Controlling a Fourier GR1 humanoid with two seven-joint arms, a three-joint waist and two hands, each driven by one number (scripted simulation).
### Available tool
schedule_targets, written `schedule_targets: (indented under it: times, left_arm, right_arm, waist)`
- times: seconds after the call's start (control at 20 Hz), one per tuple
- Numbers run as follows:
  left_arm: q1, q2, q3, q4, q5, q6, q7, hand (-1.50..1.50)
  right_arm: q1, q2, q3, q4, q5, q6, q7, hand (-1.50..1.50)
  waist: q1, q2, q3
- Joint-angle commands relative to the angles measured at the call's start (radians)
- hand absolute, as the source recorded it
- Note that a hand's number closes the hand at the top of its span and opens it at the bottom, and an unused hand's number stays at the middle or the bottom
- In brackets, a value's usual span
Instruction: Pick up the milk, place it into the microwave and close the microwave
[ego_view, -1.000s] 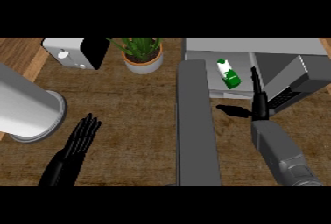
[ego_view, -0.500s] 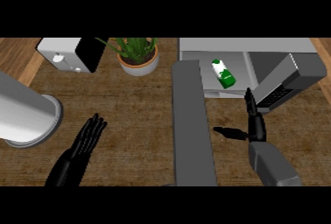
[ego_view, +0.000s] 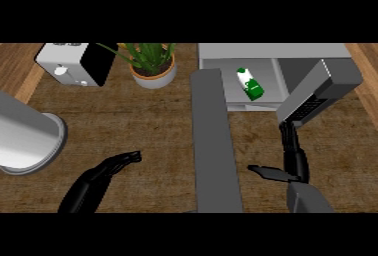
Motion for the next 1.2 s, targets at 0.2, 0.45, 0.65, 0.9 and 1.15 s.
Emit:
schedule_targets:
  times: [0.2,0.45,0.65,0.9,1.15]
  left_arm:
    - [-0.106,0.017,-0.029,0.107,-0.123,0.011,0.026,1.50]
    - [-0.096,0.045,-0.148,0.082,-0.271,0.009,0.034,1.50]
    - [-0.136,0.030,-0.214,0.158,-0.343,-0.004,-0.001,1.50]
    - [-0.171,-0.095,-0.323,0.304,-0.415,0.040,-0.006,1.50]
    - [-0.302,-0.153,-0.485,0.438,-0.345,0.211,0.030,1.50]
  right_arm:
    - [0.241,-0.001,0.059,-0.266,-0.035,0.166,-0.047,-1.50]
    - [0.358,-0.049,0.080,-0.464,-0.076,0.237,0.020,-1.50]
    - [0.505,-0.045,0.107,-0.656,-0.118,0.266,0.078,-1.50]
    - [0.676,-0.050,0.126,-0.953,-0.185,0.279,0.207,-1.50]
    - [0.783,-0.048,0.144,-1.151,-0.220,0.291,0.294,-1.50]
  waist:
    - [-0.020,-0.003,-0.002]
    - [-0.027,-0.005,-0.002]
    - [-0.016,-0.002,-0.002]
    - [-0.023,0.000,-0.002]
    - [-0.020,0.004,-0.002]
